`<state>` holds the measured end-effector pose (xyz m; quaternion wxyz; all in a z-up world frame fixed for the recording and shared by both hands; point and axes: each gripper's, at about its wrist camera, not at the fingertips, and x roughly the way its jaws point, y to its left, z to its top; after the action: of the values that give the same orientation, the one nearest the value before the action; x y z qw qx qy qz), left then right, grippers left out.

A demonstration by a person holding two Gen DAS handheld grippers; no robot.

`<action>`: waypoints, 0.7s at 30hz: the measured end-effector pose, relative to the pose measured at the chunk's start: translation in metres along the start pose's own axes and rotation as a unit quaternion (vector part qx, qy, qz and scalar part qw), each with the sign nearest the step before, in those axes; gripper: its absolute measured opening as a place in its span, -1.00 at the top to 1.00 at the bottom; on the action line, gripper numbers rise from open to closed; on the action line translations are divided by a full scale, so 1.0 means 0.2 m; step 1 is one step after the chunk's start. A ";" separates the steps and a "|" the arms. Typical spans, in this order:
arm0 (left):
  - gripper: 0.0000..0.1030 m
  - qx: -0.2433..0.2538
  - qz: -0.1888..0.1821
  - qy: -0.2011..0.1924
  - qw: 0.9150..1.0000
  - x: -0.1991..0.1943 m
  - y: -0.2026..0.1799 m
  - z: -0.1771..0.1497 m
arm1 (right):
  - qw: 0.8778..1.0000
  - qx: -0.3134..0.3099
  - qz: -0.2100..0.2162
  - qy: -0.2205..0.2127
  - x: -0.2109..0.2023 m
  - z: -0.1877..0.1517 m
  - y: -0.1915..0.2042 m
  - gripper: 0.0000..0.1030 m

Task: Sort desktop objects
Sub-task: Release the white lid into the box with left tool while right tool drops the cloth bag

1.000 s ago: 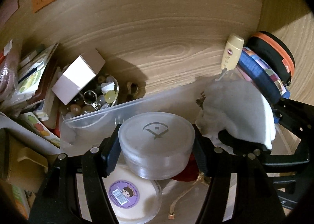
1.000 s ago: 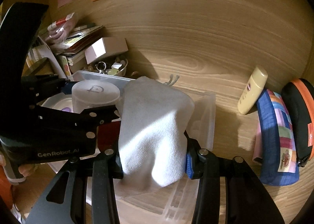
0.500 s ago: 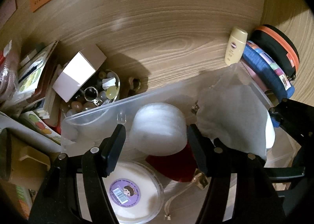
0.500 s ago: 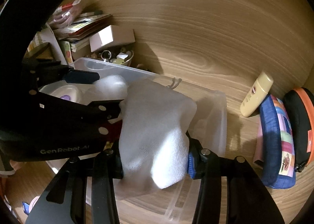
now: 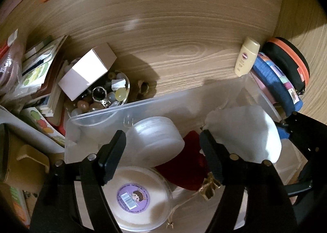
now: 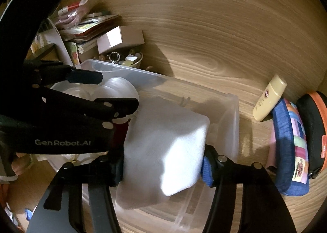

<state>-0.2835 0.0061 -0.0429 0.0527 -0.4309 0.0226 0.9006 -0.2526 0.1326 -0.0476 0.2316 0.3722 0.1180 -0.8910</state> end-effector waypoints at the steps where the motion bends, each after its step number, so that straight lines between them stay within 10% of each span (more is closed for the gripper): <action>1: -0.45 -0.001 -0.002 0.000 1.000 0.00 0.00 0.00 | 1.000 0.002 0.004 -0.002 -0.01 0.00 0.00 -0.19; 9: -0.64 0.002 -0.005 -0.032 0.999 -0.09 -0.01 0.00 | 0.999 0.005 -0.003 -0.046 -0.12 0.02 0.00 -0.56; 21: -0.78 0.010 0.027 -0.044 0.999 -0.19 0.01 0.00 | 0.999 0.012 0.011 -0.042 -0.13 0.03 -0.01 -0.59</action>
<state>-0.2601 0.0003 -0.0134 0.0339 -0.3899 0.0409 0.9193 -0.2409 0.1410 -0.0242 0.2419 0.3390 0.0931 -0.9044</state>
